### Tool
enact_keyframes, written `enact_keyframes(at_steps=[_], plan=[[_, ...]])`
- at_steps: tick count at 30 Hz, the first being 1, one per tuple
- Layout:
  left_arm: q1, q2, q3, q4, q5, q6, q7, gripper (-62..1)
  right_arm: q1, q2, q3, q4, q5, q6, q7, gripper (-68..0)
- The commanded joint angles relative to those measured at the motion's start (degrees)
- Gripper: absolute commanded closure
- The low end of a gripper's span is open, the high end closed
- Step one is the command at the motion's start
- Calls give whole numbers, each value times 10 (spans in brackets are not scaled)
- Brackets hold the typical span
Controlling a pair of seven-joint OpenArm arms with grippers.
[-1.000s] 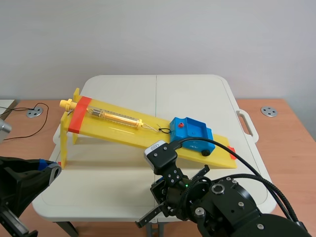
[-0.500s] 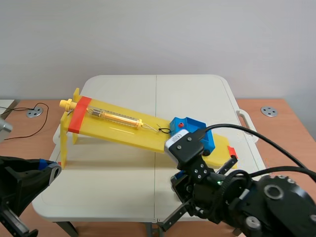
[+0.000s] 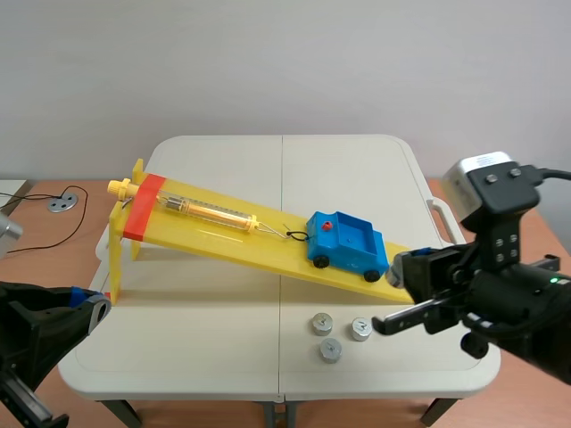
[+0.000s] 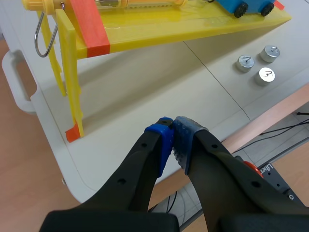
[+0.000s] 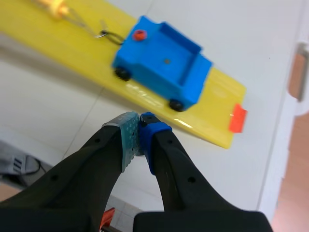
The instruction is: Place the four metal weights on the blue cart on the ramp.
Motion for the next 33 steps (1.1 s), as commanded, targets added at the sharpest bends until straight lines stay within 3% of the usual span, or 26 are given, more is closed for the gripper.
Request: enact_keyframes(at_steps=[1,5,11,21,33], plan=[[-13,4,-6,43,-42,-21,-51,-29,55,-21,24,40,48,-10,56,-6],[-13,4,-6,43,-42,-21,-51,-29,93,-43,40,28,65,-10,47,-6],[-13,4,-6,43,-42,-21,-51,-29,159,-70,39,-47,91,-10,45,-6],[-13,4,-6,43,-42,-21,-51,-29,261,-117,39,-146,91,-1,45,-6],[-13,5,-6,43,-42,-21,-51,-29,333,-140,38,-255,94,9,50,-6]])
